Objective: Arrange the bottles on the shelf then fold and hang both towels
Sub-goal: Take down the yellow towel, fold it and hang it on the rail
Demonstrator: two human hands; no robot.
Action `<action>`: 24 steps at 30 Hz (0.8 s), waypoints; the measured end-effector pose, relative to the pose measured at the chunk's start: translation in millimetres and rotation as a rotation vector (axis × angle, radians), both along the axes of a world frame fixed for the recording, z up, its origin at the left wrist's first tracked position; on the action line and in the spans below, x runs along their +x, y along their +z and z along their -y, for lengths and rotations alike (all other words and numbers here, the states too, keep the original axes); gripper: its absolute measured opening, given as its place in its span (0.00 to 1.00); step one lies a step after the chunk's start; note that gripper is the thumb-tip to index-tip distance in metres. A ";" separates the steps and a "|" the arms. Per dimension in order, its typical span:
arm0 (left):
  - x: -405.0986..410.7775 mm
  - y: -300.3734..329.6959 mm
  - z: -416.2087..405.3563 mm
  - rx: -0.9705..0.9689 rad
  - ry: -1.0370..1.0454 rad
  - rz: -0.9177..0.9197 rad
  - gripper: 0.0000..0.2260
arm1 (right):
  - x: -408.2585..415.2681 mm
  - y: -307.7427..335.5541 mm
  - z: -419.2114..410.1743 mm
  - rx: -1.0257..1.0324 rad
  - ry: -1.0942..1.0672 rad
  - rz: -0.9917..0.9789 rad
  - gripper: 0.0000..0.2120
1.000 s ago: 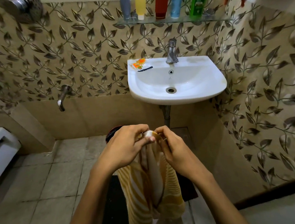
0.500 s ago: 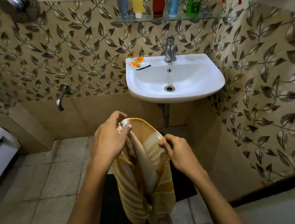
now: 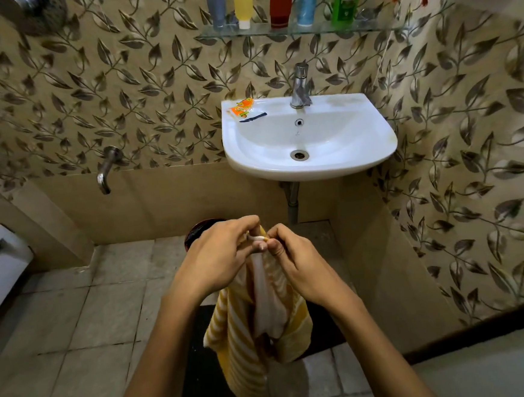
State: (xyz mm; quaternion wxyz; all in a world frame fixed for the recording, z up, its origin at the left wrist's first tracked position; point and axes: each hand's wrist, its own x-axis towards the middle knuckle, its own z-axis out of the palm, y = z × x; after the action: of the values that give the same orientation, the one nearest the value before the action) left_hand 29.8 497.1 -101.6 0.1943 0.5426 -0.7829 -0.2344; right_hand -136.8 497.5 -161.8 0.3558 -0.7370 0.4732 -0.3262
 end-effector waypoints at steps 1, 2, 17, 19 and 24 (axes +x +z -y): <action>-0.3 2.1 -0.9 -0.032 -0.009 -0.026 0.07 | -1.9 -3.5 0.5 0.015 0.009 0.000 0.15; -0.3 4.2 -1.6 -0.065 -0.016 -0.055 0.07 | -4.4 -8.0 0.6 0.035 0.015 -0.002 0.15; 12.1 8.1 2.5 -0.094 0.280 -0.286 0.17 | -19.7 -33.0 -5.7 0.051 -0.251 -0.084 0.10; 9.1 -0.1 -0.9 0.088 0.092 -0.263 0.31 | -11.1 -17.3 -9.6 -0.020 -0.186 -0.013 0.08; -5.5 -23.4 -2.9 0.187 -0.115 -0.186 0.23 | 4.6 8.6 -15.4 -0.044 -0.117 0.117 0.06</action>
State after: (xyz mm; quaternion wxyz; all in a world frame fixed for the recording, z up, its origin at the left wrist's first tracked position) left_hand 24.3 500.0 -125.0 0.2008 0.4885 -0.7659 -0.3666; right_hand -132.3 512.9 -153.2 0.3467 -0.6954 0.4868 -0.3991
